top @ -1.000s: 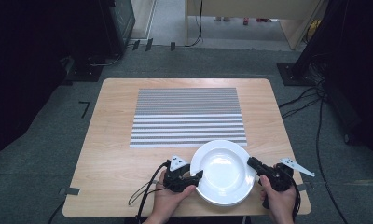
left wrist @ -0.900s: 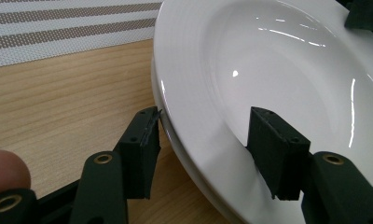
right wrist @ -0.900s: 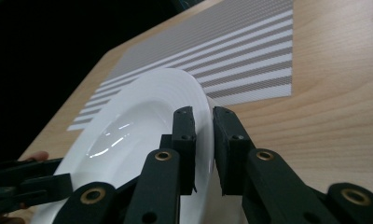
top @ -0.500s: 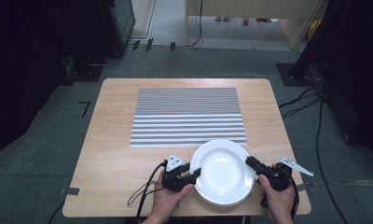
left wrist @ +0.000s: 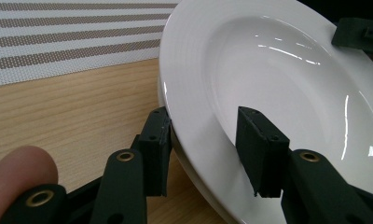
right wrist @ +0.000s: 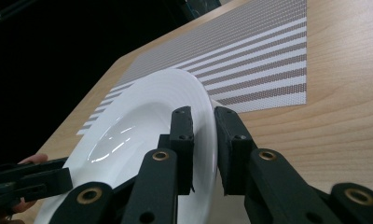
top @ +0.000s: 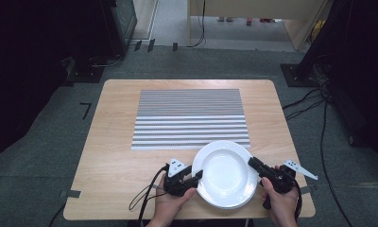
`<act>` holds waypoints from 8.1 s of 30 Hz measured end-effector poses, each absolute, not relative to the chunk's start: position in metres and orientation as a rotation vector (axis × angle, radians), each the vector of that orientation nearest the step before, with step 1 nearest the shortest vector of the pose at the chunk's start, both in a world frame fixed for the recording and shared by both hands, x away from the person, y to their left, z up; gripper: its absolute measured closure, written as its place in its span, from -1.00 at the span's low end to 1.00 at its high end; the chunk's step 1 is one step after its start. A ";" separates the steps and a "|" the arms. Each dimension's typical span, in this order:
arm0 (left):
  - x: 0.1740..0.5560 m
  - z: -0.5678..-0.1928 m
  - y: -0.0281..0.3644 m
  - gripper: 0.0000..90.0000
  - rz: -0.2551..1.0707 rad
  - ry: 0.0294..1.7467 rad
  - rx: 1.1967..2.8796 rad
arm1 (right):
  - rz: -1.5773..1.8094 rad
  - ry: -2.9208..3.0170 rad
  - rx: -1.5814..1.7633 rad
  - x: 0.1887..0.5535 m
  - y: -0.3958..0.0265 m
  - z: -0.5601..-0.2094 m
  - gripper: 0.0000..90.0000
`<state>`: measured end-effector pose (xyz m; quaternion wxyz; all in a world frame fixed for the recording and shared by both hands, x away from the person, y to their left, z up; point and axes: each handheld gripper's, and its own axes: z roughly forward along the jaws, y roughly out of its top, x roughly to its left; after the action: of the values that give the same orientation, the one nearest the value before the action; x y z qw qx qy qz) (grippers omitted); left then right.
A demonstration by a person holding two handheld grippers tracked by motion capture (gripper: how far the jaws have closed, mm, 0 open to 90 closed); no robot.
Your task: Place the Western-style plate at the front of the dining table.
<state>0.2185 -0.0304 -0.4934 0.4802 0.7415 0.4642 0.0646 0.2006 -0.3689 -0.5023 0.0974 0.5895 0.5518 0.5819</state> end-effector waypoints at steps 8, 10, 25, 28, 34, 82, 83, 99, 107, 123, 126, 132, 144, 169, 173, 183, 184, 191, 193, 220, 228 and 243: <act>0.220 -0.493 -0.026 0.38 0.112 1.160 1.745 | 1.721 1.619 1.738 0.199 -0.365 -0.501 0.76; 0.220 -0.493 -0.025 0.40 0.097 1.167 1.727 | 1.720 1.615 1.728 0.199 -0.363 -0.499 0.76; 0.225 -0.488 -0.015 0.51 0.023 1.164 1.670 | 1.739 1.586 1.728 0.198 -0.360 -0.493 0.75; 0.226 -0.485 -0.013 0.53 0.027 1.168 1.664 | 1.747 1.583 1.725 0.200 -0.358 -0.491 0.75; 0.231 -0.481 -0.006 0.55 0.009 1.169 1.653 | 1.768 1.586 1.738 0.204 -0.354 -0.487 0.75; 0.346 -0.431 0.070 0.61 0.077 1.273 1.539 | 1.796 1.720 1.680 0.337 -0.278 -0.434 0.74; 0.350 -0.432 0.070 0.61 0.077 1.280 1.537 | 1.790 1.724 1.686 0.340 -0.277 -0.435 0.74; 0.395 -0.440 0.072 0.62 0.068 1.353 1.535 | 1.771 1.749 1.742 0.390 -0.272 -0.445 0.74; 0.414 -0.447 0.071 0.62 0.070 1.384 1.546 | 1.753 1.759 1.767 0.410 -0.270 -0.455 0.73; 0.451 -0.474 0.062 0.60 0.073 1.492 1.591 | 1.675 1.745 1.964 0.443 -0.270 -0.493 0.70; 0.460 -0.481 0.062 0.59 0.046 1.528 1.585 | 1.630 1.756 1.978 0.451 -0.266 -0.495 0.70; 0.474 -0.489 0.059 0.59 0.019 1.579 1.584 | 1.583 1.739 2.060 0.468 -0.266 -0.502 0.69; 0.482 -0.496 0.060 0.58 0.015 1.620 1.583 | 1.551 1.708 2.100 0.479 -0.260 -0.515 0.71; 0.442 -0.458 0.067 -0.81 0.188 1.458 1.730 | 1.226 1.843 1.829 0.449 -0.257 -0.468 -0.42; 0.430 -0.449 0.077 -0.85 0.236 1.434 1.714 | 1.258 1.870 1.769 0.436 -0.263 -0.459 -0.45; 0.399 -0.438 0.084 -0.93 0.271 1.347 1.748 | 1.336 1.925 1.620 0.402 -0.272 -0.439 -0.53; 0.396 -0.437 0.084 -0.93 0.287 1.343 1.753 | 1.325 1.933 1.602 0.399 -0.273 -0.438 -0.54; 0.376 -0.437 0.086 -0.93 0.317 1.332 1.785 | 1.309 1.949 1.546 0.379 -0.280 -0.430 -0.55; 0.372 -0.436 0.090 -0.93 0.324 1.337 1.781 | 1.306 1.955 1.535 0.373 -0.283 -0.429 -0.55; 0.302 -0.443 0.136 -0.93 0.343 1.313 1.751 | 1.366 1.902 1.554 0.293 -0.348 -0.434 -0.53; 0.288 -0.453 0.150 -0.93 0.349 1.336 1.757 | 1.364 1.856 1.611 0.275 -0.371 -0.455 -0.53; 0.261 -0.480 0.184 -0.93 0.354 1.423 1.727 | 1.310 1.833 1.692 0.240 -0.402 -0.480 -0.53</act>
<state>0.2614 0.1838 -0.4801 0.4243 0.6902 0.5688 0.1416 0.2398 -0.4021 -0.4801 0.1615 0.5926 0.6421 0.4588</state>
